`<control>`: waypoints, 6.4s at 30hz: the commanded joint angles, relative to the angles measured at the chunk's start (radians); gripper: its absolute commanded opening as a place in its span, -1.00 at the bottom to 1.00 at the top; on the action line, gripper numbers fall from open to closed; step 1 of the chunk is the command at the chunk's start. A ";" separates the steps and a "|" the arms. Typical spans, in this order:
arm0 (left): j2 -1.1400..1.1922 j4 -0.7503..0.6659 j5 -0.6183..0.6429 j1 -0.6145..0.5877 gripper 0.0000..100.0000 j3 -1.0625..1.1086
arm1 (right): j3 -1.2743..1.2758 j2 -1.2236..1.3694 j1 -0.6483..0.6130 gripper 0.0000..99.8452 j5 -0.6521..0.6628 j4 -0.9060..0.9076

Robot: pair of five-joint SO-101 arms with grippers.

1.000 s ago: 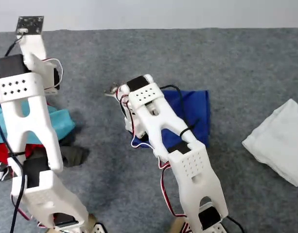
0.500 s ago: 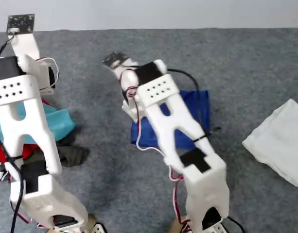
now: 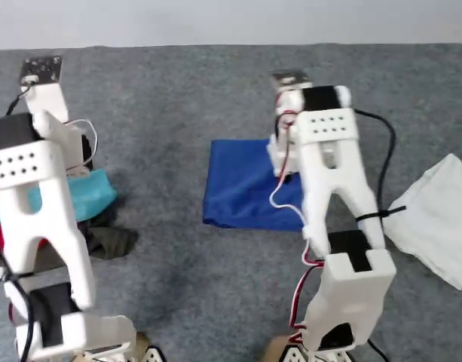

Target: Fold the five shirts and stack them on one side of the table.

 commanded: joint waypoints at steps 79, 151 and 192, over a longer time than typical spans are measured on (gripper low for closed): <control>-0.089 0.023 -0.054 -0.006 -0.99 0.001 | -0.351 0.366 0.232 -0.53 0.987 -0.311; -0.089 0.023 -0.146 -0.006 -0.99 -0.001 | -0.192 0.584 0.044 -0.82 -0.588 -0.194; -0.089 0.023 -0.144 -0.006 -0.99 -0.001 | -0.219 -0.012 0.676 -0.98 0.325 -0.076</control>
